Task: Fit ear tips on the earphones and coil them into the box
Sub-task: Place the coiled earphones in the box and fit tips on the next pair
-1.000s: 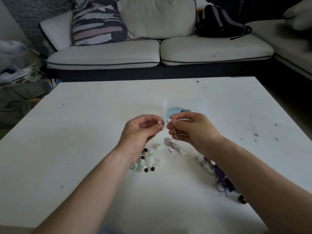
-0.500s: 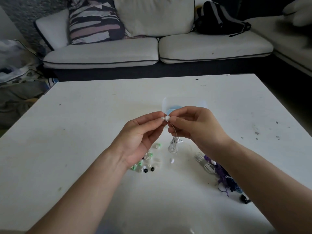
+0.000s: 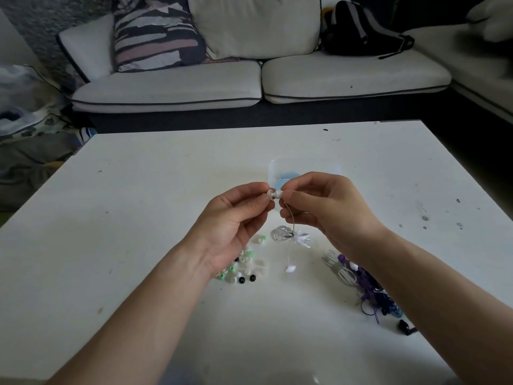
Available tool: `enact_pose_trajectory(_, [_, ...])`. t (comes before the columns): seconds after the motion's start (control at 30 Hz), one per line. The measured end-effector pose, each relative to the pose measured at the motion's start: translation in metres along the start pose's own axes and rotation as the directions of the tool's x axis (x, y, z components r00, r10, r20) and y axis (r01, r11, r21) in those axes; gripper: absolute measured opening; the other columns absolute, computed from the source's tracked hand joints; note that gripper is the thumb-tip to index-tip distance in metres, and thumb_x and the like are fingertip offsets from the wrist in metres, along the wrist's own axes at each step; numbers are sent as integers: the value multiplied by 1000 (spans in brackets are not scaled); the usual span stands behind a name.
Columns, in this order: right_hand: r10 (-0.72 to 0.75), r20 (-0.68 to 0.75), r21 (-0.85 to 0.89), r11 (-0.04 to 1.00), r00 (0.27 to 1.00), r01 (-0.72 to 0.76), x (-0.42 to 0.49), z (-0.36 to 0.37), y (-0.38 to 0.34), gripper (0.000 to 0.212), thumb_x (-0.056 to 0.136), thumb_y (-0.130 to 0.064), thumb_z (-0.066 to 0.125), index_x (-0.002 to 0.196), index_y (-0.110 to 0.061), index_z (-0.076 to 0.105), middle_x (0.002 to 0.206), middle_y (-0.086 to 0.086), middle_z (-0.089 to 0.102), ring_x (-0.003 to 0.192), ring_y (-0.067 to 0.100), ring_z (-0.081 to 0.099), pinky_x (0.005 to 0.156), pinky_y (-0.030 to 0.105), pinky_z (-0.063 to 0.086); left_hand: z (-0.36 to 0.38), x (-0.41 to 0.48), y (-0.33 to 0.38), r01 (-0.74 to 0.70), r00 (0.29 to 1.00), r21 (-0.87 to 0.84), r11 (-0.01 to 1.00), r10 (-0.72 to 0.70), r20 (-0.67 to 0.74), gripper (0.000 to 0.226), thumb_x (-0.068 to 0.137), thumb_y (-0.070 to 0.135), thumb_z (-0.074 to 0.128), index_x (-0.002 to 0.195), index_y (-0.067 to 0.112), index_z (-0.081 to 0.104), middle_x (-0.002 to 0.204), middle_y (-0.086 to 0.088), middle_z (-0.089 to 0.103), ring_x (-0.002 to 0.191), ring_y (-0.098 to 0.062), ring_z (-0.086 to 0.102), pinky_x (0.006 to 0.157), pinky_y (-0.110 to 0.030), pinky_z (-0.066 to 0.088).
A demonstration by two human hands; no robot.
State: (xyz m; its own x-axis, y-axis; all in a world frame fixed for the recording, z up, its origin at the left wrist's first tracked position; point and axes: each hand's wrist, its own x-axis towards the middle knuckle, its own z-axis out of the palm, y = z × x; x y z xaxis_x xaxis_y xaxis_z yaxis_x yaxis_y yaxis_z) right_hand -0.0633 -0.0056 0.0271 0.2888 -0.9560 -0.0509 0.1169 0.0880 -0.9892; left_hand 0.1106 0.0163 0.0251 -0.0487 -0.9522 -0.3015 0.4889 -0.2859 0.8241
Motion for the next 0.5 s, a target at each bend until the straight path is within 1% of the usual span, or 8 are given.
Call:
enact_pose_trajectory(0.2, [-5,-32,-27,1000,999,4,1,1,1,4,87,-4,72,87,1,70,73,13,68,67,23,67,72,33,56,-1,0,0,-15,1000,18,1000,15,10,24,68,1,69,91,10,72,82,-4,74,74,-10,71,72,-18,58])
enact_pose_trajectory(0.37, [-7,-39,-42,999,999,5,2,-1,1,6,85,-6,74,85,0,71,72,13,68,67,23,67,72,34,56,-2,0,0,-25,1000,36,999,25,12,19,77,-3,64,92,7,71,82,-6,74,74,-11,72,71,-18,58])
enact_pose_trajectory(0.5, [-1,-25,-52,999,1000,0,2,-2,2,5,86,-4,72,86,1,72,72,13,68,65,23,65,73,35,57,-2,-1,1,-30,1000,72,997,31,-8,22,69,1,69,88,9,72,81,-6,75,74,-13,72,67,-18,58])
